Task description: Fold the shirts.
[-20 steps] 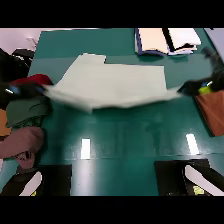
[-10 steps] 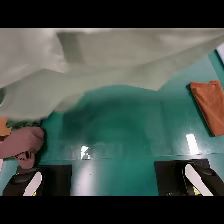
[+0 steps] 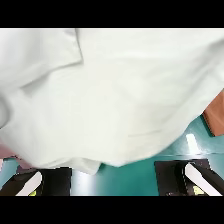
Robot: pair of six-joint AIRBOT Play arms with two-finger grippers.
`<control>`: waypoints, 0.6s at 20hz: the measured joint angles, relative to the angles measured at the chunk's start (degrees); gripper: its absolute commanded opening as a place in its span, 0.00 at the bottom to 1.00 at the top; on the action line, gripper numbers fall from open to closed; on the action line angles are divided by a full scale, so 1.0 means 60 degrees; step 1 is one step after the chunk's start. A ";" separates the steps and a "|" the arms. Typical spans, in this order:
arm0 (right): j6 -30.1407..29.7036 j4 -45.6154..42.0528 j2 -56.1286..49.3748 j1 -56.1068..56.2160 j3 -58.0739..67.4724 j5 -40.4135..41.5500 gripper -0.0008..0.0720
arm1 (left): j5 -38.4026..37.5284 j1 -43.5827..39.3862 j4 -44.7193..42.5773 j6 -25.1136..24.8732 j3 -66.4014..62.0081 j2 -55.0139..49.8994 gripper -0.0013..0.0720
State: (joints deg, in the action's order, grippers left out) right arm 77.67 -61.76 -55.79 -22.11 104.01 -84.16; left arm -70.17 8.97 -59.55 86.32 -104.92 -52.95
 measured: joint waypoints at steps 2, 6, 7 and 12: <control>0.0029 -0.0408 -0.0739 0.0484 -0.0929 -0.0040 0.03 | -0.0200 0.0000 0.0157 -0.0004 0.0801 -0.1045 0.05; 0.0069 -0.1191 -0.2484 0.1373 -0.2503 0.0229 0.03 | -0.0237 0.0000 0.0259 -0.0219 0.2248 -0.3348 0.05; 0.0087 -0.1257 -0.2962 0.1545 -0.2674 0.0401 0.03 | -0.0164 0.0004 0.0295 -0.0331 0.2470 -0.3956 0.05; 0.0270 -0.1417 -0.5475 0.2171 -0.1792 0.1315 0.03 | 0.0987 0.0004 0.1180 -0.0918 0.2845 -0.6215 0.05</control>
State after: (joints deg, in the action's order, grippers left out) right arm 79.29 -70.26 -88.64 -9.08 93.25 -76.27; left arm -64.25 8.99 -52.47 80.82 -87.85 -90.24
